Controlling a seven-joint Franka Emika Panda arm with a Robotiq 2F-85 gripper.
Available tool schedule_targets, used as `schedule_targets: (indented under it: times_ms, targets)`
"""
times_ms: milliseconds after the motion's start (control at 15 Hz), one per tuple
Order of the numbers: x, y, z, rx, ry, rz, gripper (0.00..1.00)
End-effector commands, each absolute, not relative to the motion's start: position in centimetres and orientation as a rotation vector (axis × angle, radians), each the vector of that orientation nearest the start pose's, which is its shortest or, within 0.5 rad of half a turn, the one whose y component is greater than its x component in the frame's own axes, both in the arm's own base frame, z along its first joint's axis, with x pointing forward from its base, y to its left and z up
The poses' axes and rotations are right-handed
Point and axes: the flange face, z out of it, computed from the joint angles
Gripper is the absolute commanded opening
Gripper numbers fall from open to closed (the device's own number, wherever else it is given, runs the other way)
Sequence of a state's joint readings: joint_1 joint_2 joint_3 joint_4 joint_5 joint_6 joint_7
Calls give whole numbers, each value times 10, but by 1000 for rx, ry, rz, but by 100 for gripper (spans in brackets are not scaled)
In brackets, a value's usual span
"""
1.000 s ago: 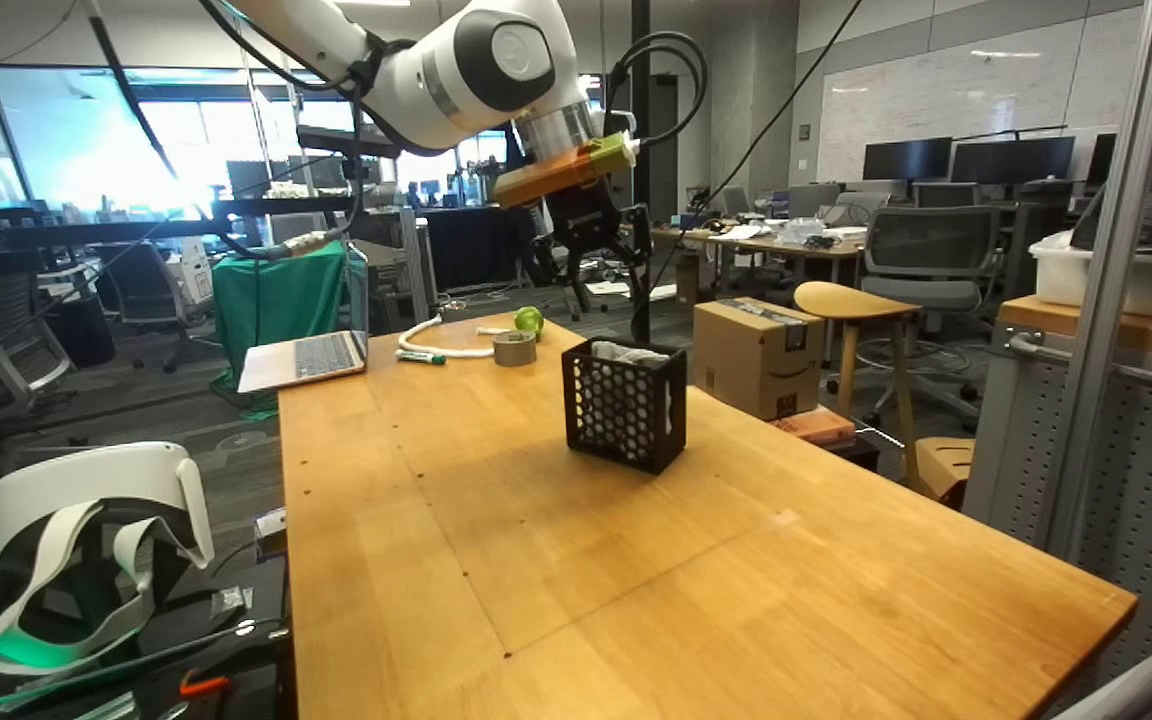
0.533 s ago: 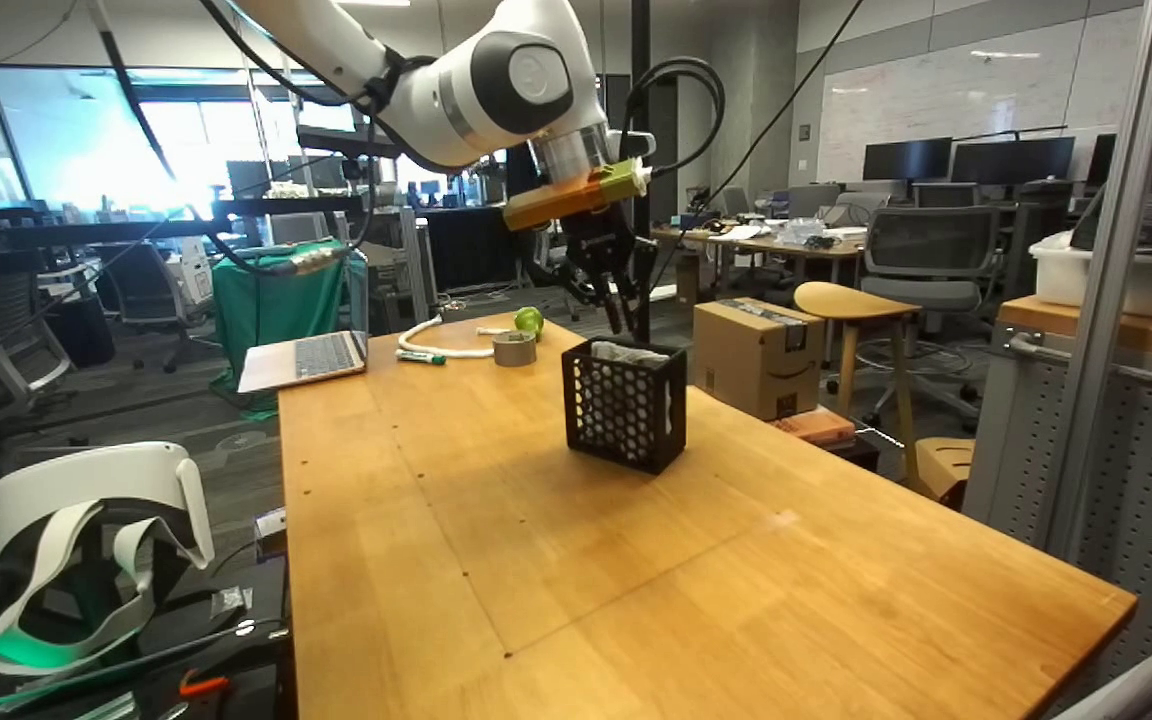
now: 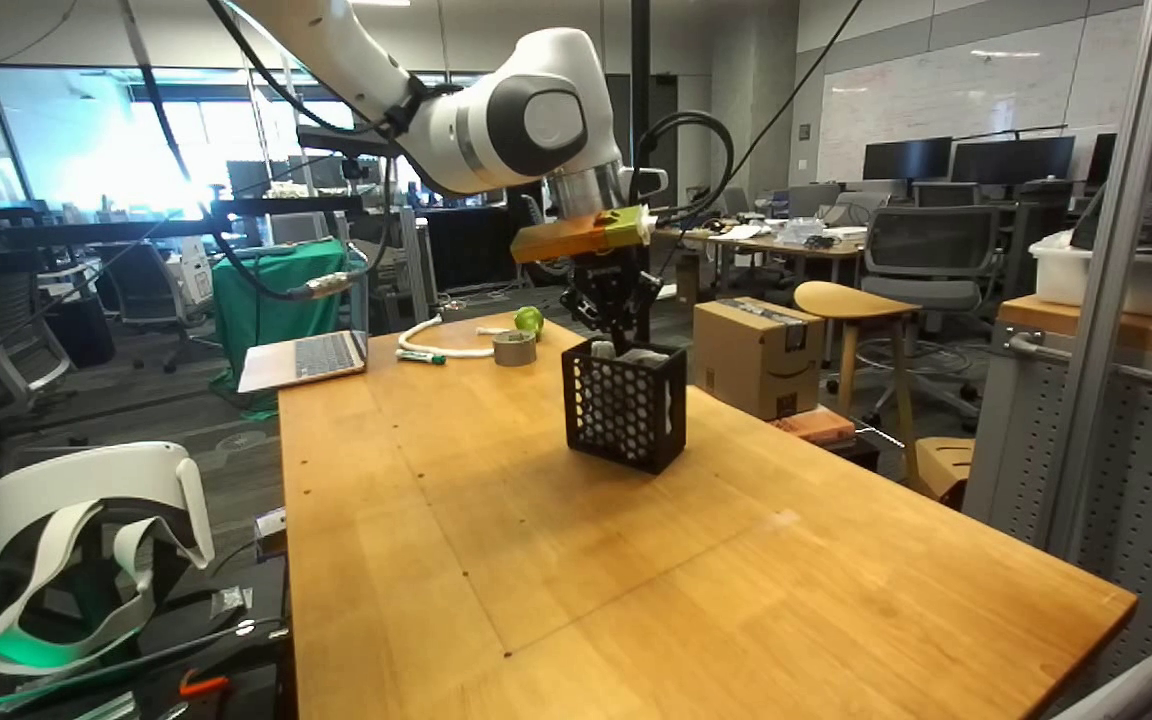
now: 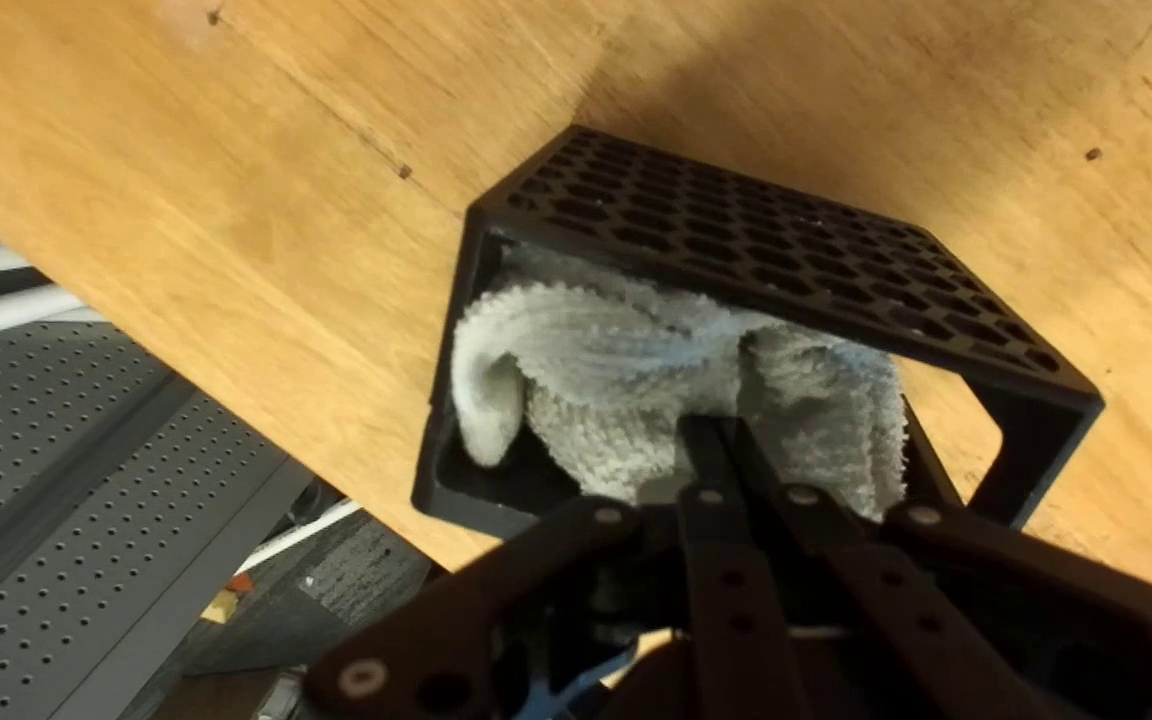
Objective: Put the white towel in the black box
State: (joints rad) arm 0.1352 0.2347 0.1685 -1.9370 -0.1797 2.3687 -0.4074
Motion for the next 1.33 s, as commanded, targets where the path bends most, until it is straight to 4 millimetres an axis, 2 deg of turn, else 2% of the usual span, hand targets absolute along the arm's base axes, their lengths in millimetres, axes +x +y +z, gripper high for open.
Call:
schedule_targets:
  times_ms: [0, 400, 667, 933, 1133, 1267]
  targets:
    - [601, 181, 371, -2948, -1238, -323, 6]
    - [599, 147, 338, -2973, -1123, -188, 6]
    - [593, 111, 296, -2986, -953, -73, 6]
    - [580, 76, 267, -2989, -777, 31, 5]
    - [576, 64, 264, -2974, -695, 32, 6]
    - [578, 61, 273, -2972, -665, -12, 5]
